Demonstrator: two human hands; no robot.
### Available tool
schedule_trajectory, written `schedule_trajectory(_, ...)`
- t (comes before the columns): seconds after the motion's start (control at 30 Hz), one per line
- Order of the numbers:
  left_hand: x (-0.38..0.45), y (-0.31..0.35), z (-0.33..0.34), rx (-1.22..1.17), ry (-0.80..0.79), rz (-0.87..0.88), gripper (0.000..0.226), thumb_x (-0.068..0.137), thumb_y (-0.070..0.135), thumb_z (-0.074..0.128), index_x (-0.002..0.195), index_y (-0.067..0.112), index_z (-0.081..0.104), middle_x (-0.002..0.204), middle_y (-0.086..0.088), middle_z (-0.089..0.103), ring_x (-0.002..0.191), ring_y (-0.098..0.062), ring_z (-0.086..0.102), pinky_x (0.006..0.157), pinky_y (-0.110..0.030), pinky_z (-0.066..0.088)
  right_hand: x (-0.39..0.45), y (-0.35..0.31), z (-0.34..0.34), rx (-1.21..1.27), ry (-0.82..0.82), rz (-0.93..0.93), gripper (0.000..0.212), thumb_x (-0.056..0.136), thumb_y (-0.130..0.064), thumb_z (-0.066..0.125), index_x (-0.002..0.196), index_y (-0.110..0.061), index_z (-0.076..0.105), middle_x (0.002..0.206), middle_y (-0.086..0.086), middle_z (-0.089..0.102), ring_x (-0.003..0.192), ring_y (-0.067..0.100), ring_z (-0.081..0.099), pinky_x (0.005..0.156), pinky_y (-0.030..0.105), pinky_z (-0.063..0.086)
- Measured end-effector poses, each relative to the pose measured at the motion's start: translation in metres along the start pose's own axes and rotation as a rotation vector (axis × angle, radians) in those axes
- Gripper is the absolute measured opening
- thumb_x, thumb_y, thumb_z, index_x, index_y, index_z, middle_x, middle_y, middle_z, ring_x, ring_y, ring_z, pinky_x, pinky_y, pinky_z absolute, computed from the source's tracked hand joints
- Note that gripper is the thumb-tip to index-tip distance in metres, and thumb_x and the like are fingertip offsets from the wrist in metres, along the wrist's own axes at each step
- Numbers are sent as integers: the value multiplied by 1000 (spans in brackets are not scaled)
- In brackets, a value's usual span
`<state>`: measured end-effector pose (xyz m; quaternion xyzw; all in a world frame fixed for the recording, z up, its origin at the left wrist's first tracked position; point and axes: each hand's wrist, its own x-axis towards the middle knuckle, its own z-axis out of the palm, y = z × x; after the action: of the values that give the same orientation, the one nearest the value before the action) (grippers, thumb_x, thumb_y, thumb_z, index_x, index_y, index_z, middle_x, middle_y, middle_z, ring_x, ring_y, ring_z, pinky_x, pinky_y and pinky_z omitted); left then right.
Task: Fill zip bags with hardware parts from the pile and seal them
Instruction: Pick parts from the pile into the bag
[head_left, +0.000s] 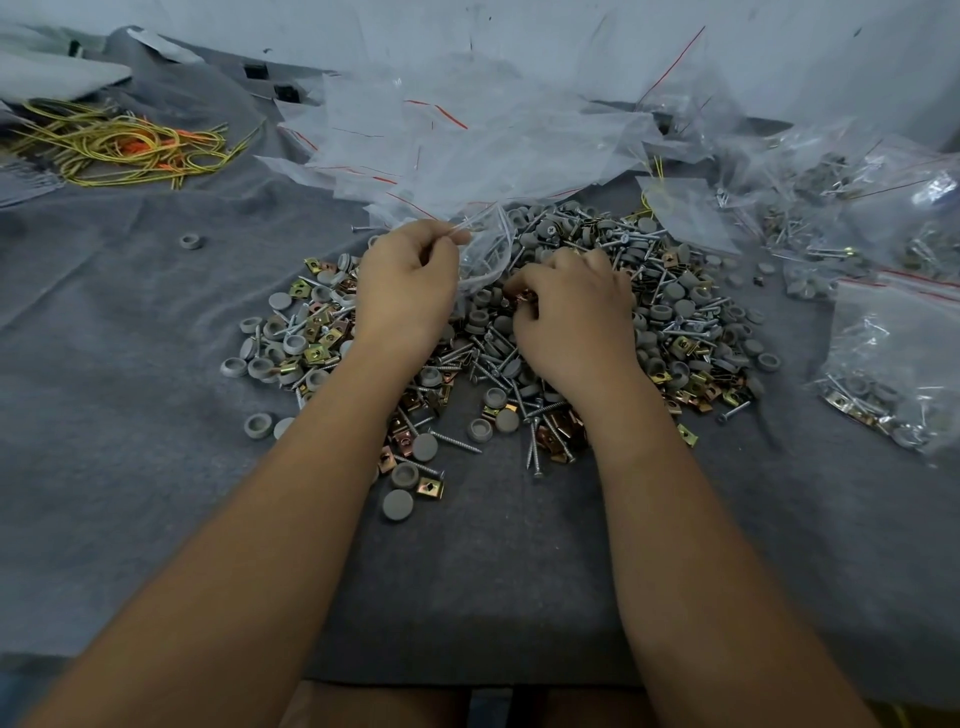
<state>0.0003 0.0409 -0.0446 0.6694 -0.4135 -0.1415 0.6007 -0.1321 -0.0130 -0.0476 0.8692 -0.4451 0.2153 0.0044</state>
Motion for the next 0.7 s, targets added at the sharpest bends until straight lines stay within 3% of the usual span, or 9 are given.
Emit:
schedule_trajectory(0.13,0,0,0,1,-1,-2,29,95,9,43,98,21,69,36,18,45,34,-2,34,38,-17,29,0,-1,-1,24,5,-14,21,91,-19,53,108,-27,62,118,-5,58,116,23,40,94,38,27)
schedule_trajectory(0.33,0,0,0,-1,-6,-5,29,94,9,43,97,23,68,35,16,44,34,-3,33,38,-18,28,-1,-1,-3,180,91,3,15,88,-11,61,93,-25,64,91,-12,59,102,20,48,81,30,19)
schedule_trajectory(0.43,0,1,0,-1,-4,0,28,95,9,44,97,22,68,35,17,45,33,-2,34,37,-17,28,-2,-3,-5,356,137,38,18,87,-7,63,97,-22,69,89,-8,63,101,21,54,93,38,37)
schedule_trajectory(0.53,0,1,0,-4,-5,-3,28,95,9,44,96,22,68,35,16,45,33,-1,35,36,-16,29,0,-4,-7,439,162,64,22,89,-5,60,102,-18,72,100,-1,69,102,24,59,93,46,46)
schedule_trajectory(0.63,0,1,0,-1,-6,2,28,95,9,44,97,22,68,35,17,45,32,-1,34,36,-15,28,1,-3,-7,542,184,100,22,91,-3,57,98,-17,73,100,-2,69,100,19,61,91,41,50)
schedule_trajectory(0.7,0,1,0,5,-3,4,27,95,9,44,96,22,68,35,17,46,33,-2,34,36,-16,29,0,-3,-7,607,190,133,23,91,-4,57,92,-22,70,94,-7,66,95,13,61,85,29,51)
